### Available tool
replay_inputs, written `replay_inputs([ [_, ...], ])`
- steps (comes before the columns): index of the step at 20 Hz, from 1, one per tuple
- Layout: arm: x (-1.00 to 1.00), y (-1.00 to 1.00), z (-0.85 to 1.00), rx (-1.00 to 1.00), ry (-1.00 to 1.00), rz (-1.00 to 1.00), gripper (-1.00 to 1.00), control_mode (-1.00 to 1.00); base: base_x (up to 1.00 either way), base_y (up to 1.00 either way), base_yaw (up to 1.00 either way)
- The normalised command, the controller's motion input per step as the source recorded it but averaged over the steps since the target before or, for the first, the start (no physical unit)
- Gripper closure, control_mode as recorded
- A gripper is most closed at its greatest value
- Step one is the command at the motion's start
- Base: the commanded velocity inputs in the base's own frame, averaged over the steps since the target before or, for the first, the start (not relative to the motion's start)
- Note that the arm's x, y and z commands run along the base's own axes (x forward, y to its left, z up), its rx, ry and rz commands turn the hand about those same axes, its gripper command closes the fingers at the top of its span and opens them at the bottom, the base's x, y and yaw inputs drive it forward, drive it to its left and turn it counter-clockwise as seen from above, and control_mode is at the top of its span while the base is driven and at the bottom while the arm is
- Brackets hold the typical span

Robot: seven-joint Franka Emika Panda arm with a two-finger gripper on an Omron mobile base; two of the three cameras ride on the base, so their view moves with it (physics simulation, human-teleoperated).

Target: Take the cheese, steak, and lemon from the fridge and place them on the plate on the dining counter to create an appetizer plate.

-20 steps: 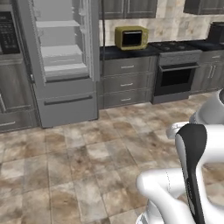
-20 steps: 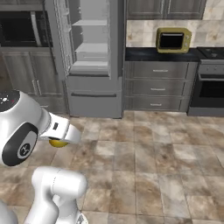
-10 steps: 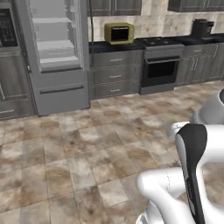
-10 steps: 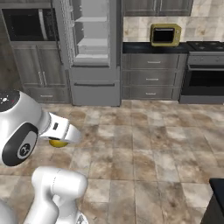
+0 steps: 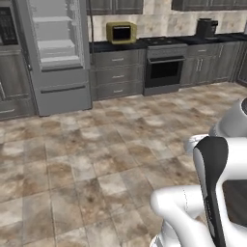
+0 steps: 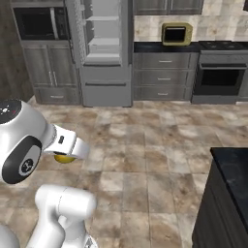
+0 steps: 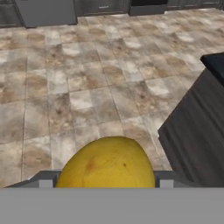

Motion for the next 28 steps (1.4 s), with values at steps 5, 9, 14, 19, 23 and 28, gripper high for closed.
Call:
replay_inputs([
  [5, 0.0, 0.0, 0.0, 0.0, 0.0, 0.0, 1.0, 1.0, -1.0, 0.0, -0.03],
  [9, 0.0, 0.0, 0.0, 0.0, 0.0, 0.0, 1.0, 1.0, -1.0, -0.01, -0.01],
  [14, 0.0, 0.0, 0.0, 0.0, 0.0, 0.0, 1.0, 1.0, -1.0, -0.14, -0.03],
  [19, 0.0, 0.0, 0.0, 0.0, 0.0, 0.0, 1.0, 1.0, -1.0, -0.45, -0.04],
  [23, 0.0, 0.0, 0.0, 0.0, 0.0, 0.0, 1.0, 1.0, -1.0, -0.87, -0.01],
  [28, 0.0, 0.0, 0.0, 0.0, 0.0, 0.0, 1.0, 1.0, -1.0, -1.0, 0.0],
])
